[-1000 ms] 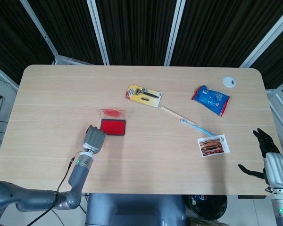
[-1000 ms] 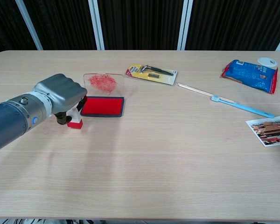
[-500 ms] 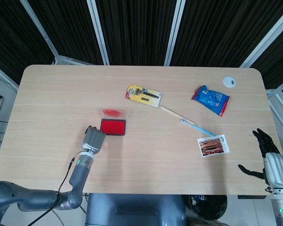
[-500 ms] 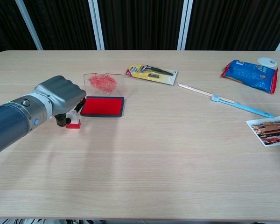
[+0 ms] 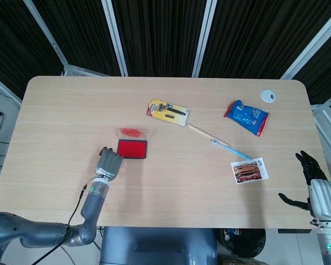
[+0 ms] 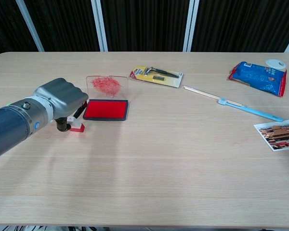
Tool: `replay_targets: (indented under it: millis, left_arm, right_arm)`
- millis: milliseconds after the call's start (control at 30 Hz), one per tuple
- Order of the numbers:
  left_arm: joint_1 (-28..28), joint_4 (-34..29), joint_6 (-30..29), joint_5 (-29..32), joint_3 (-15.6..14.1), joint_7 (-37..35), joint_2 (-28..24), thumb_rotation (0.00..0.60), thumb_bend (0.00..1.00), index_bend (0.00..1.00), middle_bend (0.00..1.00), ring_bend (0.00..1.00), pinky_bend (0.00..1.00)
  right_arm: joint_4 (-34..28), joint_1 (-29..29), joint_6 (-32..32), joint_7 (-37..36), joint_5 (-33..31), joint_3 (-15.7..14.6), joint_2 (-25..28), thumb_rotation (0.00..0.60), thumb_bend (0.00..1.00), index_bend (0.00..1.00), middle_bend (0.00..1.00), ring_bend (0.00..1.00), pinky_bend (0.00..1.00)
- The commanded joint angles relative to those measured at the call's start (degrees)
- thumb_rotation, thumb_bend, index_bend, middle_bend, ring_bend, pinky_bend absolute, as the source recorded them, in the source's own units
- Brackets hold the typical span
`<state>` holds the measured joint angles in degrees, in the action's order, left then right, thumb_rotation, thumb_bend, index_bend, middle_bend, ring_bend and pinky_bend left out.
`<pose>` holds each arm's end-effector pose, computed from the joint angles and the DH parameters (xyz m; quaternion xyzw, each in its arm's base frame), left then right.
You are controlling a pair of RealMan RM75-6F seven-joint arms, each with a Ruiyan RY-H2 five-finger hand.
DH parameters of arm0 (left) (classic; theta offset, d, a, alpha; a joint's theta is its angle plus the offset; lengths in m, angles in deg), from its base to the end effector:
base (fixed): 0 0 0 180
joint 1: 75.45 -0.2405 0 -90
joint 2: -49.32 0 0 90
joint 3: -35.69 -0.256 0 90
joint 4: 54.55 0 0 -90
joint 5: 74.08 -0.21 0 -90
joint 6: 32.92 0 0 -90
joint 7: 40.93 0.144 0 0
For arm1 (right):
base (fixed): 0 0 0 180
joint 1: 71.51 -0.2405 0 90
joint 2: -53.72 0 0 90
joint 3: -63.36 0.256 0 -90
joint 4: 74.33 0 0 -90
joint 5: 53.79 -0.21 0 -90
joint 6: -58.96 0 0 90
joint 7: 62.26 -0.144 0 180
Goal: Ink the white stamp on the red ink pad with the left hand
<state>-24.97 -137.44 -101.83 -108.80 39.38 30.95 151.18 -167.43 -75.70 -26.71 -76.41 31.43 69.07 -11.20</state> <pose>-0.1452 0.3210 -0.0769 -0.8094 -0.1972 -0.1017 0.5437 -0.3063 -0.1873 0.1626 0.5194 -0.4524 0.4814 0.5420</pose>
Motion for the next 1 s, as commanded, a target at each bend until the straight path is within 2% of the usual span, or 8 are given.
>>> replay_targets:
  millis: [33, 233, 533, 600, 667, 767, 867, 1000]
  left_arm:
    - [0.08, -0.08, -0.03, -0.16, 0.05, 0.03, -0.09, 0.6, 0.27, 0.49, 0.5, 0.34, 0.41]
    - [0.19, -0.25, -0.09, -0.26, 0.17, 0.09, -0.32, 0.6, 0.22, 0.45, 0.46, 0.32, 0.39]
    - [0.31, -0.57, -0.23, -0.4, 0.34, 0.11, -0.65, 0.6, 0.22, 0.42, 0.44, 0.31, 0.38]
    - [0.26, -1.2, -0.44, -0.21, 0.47, 0.17, -1.05, 0.6, 0.18, 0.36, 0.39, 0.28, 0.35]
    - [0.2, -2.15, -0.82, 0.04, 0.43, 0.53, -1.63, 0.6, 0.11, 0.2, 0.23, 0.19, 0.26]
    - [-0.16, -4.72, -2.14, 0.16, 0.34, 0.91, -3.09, 0.6, 0.08, 0.03, 0.04, 0.06, 0.13]
    - [-1.21, -9.39, -4.11, -1.72, 0.55, -1.16, -5.93, 0.6, 0.08, 0.0, 0.0, 0.0, 0.07]
    - [-4.23, -15.98, -7.59, -7.93, -0.33, -7.41, -11.05, 0.6, 0.08, 0.0, 0.0, 0.0, 0.03]
  right_arm:
    - [-0.01, 0.0, -0.03, 0.0, 0.02, 0.0, 0.0, 0.6, 0.12, 0.0, 0.0, 0.0, 0.19]
    - [-0.02, 0.01, -0.01, -0.01, 0.03, -0.03, 0.0, 0.6, 0.12, 0.0, 0.0, 0.0, 0.19]
    - [0.02, 0.02, -0.05, -0.03, 0.01, -0.02, 0.0, 0.6, 0.12, 0.0, 0.0, 0.0, 0.19]
    - [0.02, 0.02, -0.03, -0.08, -0.01, -0.01, 0.02, 0.6, 0.12, 0.0, 0.0, 0.0, 0.19]
    - [0.05, 0.02, -0.05, -0.06, 0.03, -0.02, 0.02, 0.6, 0.12, 0.0, 0.0, 0.0, 0.19]
    - [0.11, 0.03, -0.05, -0.09, 0.03, -0.03, 0.03, 0.6, 0.12, 0.0, 0.0, 0.0, 0.19]
    - [0.16, 0.05, -0.11, -0.12, 0.06, -0.03, 0.06, 0.6, 0.12, 0.0, 0.0, 0.0, 0.19]
    - [0.53, 0.06, -0.36, 0.5, 0.34, -0.06, 0.0, 0.6, 0.12, 0.0, 0.0, 0.0, 0.19]
